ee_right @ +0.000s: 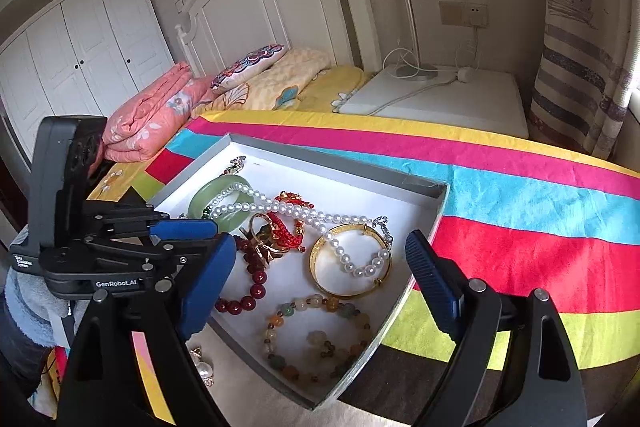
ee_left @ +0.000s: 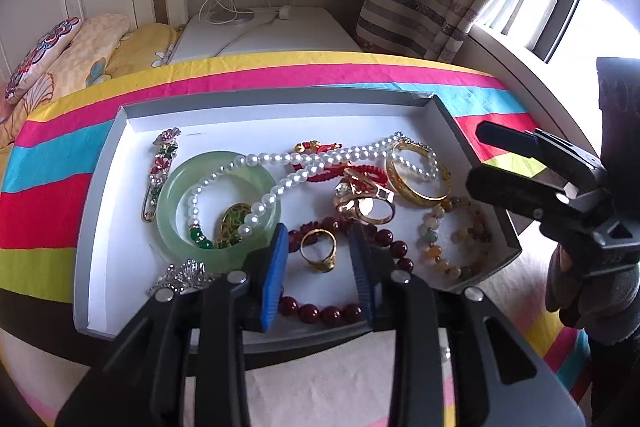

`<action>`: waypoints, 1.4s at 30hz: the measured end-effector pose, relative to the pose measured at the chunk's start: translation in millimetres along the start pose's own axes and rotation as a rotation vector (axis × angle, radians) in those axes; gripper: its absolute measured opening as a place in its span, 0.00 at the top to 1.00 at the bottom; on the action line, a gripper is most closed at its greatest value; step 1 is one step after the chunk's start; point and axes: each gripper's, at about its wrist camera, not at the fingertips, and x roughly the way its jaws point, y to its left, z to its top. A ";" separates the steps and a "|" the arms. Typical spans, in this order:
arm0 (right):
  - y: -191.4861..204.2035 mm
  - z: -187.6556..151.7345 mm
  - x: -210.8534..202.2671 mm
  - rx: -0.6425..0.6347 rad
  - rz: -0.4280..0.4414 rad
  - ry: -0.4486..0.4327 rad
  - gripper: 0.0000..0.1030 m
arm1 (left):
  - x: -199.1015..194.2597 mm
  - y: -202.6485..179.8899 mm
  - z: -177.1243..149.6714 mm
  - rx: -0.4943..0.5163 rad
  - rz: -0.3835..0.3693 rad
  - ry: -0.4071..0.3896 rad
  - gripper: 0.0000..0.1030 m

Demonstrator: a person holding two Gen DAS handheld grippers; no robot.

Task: Organize jewelry
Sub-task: 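Withdraw both tools from the box toward the pearl earrings, then grasp one pearl drop earring with the right tool and lift it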

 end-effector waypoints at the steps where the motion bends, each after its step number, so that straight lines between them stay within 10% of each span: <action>1: 0.2 0.3 -5.1 0.004 0.000 -0.010 0.19 | -1.1 2.5 0.8 -0.019 -0.020 -0.006 0.64; 8: 5.6 -4.2 -43.6 0.015 0.000 -0.080 0.19 | -37.8 14.7 11.8 -0.132 -0.040 -0.144 0.21; 13: 28.5 -26.5 -67.3 -0.051 -0.006 -0.087 0.16 | -86.2 5.4 -0.6 -0.110 0.148 -0.296 0.02; 28: 96.5 -98.0 -40.7 -0.241 -0.052 0.179 0.19 | -96.5 22.6 -132.8 -0.209 0.186 -0.164 0.02; 30: 100.2 -99.5 -27.2 -0.255 -0.100 0.224 0.39 | -87.3 15.6 -141.2 -0.185 0.180 -0.141 0.02; 42: 96.9 -90.6 -7.3 -0.242 -0.119 0.253 0.48 | -76.1 17.3 -142.1 -0.196 0.110 -0.099 0.02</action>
